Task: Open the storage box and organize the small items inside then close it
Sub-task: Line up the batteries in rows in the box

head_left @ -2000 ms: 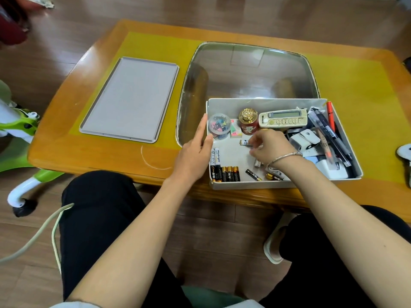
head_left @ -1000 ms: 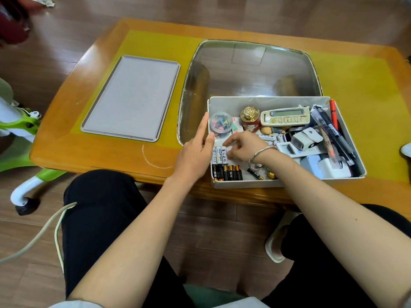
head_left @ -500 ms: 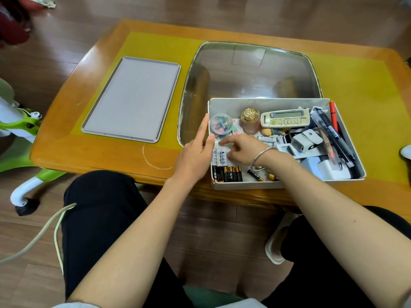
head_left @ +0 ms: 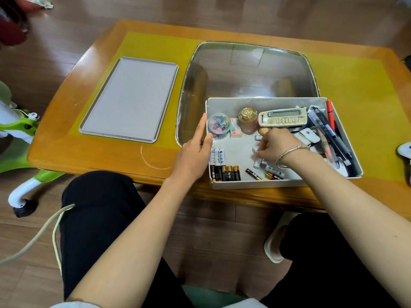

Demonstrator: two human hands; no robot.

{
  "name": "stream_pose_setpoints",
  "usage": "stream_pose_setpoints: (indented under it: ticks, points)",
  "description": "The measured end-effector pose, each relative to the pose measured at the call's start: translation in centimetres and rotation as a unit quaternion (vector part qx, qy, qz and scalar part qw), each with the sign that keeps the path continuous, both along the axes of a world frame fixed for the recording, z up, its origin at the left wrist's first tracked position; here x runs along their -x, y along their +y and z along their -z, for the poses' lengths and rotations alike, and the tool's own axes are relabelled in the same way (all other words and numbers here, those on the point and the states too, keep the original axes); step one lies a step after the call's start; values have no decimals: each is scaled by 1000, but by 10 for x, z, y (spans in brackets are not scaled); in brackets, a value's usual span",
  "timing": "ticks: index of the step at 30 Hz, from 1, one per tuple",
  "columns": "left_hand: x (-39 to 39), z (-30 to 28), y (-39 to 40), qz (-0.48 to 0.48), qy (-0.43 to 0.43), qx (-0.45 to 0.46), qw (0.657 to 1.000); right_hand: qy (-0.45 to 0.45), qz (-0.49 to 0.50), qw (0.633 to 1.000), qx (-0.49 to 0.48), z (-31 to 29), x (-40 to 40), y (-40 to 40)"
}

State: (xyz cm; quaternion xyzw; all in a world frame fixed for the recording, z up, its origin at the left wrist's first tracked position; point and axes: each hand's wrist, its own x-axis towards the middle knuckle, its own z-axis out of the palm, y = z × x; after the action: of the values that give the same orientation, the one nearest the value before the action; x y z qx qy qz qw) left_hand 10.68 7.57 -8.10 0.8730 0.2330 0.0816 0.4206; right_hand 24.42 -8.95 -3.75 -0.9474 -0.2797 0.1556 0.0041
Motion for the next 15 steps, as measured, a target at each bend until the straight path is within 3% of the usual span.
stream_pose_setpoints:
  ticks: [6,10,15]
  points:
    - [0,1,0,0,1,3,1000,-49,31,998,20,14,17,15]
    - [-1,2,0,2,-2,-1,1000,-35,38,997,53,13,18,20]
    - [0,0,0,2,0,14,1000,0,101,995,-5,19,18,15]
